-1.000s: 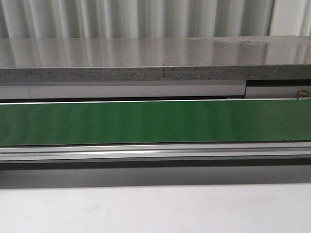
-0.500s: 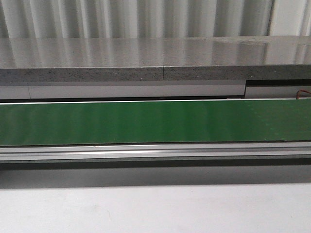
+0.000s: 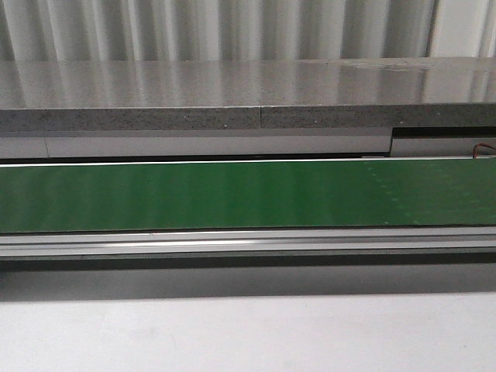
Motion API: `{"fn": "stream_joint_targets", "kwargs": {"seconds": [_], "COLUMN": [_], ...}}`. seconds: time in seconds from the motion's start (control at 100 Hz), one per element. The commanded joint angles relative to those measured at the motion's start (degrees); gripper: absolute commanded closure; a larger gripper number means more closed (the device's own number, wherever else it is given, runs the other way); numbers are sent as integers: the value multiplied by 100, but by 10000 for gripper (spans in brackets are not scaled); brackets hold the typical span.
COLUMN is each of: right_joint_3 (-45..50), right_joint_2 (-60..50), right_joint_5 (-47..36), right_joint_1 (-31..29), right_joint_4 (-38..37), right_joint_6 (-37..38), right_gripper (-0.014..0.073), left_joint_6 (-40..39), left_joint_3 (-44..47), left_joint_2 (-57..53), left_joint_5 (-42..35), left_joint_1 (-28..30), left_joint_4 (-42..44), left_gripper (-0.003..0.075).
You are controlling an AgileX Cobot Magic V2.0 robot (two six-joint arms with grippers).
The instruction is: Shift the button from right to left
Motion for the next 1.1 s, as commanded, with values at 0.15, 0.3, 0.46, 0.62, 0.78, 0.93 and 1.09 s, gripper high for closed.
{"fn": "stream_joint_targets", "kwargs": {"seconds": [0.15, 0.3, 0.46, 0.62, 0.78, 0.93, 1.09], "right_joint_3": [-144, -137, 74, 867, 1785, 2381, 2882], "right_joint_2": [32, 32, -53, -522, -1052, -1545, -1980], "right_joint_5": [-378, -406, -770, -1696, -2410, -2863, -3367], "right_joint_1": [5, 5, 5, 152, 579, 807, 802], "right_joint_4": [36, 43, 61, -153, -769, -1189, -1195], "right_joint_6": [-31, -31, 88, 544, 1498, 1981, 1981], "right_gripper": [660, 660, 660, 660, 660, 660, 660], "left_joint_6": [-13, -13, -13, -13, -13, -13, -13], "left_joint_3": [150, 150, 150, 150, 150, 150, 150], "left_joint_2": [-191, -191, -191, -191, -191, -191, -191], "left_joint_5": [-472, -472, -472, -472, -472, -472, -472], "left_joint_1": [5, 5, 5, 5, 5, 5, 5], "left_joint_4": [7, 7, 7, 7, 7, 7, 7], "left_gripper": [740, 740, 740, 740, 740, 740, 740]}}
